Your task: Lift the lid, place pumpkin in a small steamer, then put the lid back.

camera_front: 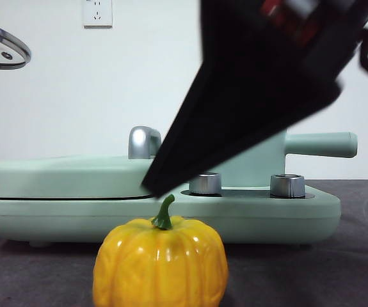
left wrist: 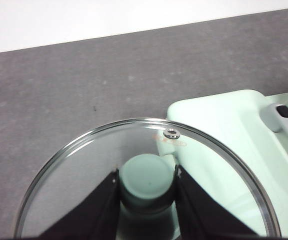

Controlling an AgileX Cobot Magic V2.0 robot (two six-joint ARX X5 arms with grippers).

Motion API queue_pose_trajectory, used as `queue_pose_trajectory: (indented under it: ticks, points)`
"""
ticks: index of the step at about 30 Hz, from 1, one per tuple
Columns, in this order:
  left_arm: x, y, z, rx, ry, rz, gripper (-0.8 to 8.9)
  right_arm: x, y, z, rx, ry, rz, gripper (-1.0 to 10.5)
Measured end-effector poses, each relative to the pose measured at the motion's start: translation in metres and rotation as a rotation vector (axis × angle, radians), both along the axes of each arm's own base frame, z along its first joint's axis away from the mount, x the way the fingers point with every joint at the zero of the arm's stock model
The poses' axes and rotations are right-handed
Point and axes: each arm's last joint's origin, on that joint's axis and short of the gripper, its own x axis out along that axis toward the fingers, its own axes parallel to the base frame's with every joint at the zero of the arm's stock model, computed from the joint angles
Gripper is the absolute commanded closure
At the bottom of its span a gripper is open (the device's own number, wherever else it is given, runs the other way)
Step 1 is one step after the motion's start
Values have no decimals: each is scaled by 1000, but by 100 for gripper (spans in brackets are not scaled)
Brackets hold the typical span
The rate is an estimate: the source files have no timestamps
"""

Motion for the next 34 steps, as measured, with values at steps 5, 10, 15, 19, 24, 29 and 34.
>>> queue_pose_trajectory:
  ticks: [5, 10, 15, 19, 24, 29, 34]
  points:
    - [0, 2, 0, 8, -1, 8, 802, 7, 10, -14, -31, -13, -18, 445]
    - [1, 2, 0, 16, -5, 8, 802, 10, 15, -27, -63, 6, -20, 446]
    - [1, 3, 0, 18, -7, 10, 802, 12, 17, -37, -108, 15, -34, 522]
    - [1, 3, 0, 21, -8, 13, 802, 12, 16, -36, -102, 26, -49, 538]
    - [1, 4, 0, 24, -8, 16, 802, 8, 11, -17, -57, 58, -112, 538]
    - [1, 4, 1, 24, -9, 16, 802, 3, 0, 24, -26, 61, -232, 538]
    - [2, 4, 2, 20, -29, 16, 802, 4, -17, 68, -70, 66, -439, 538]
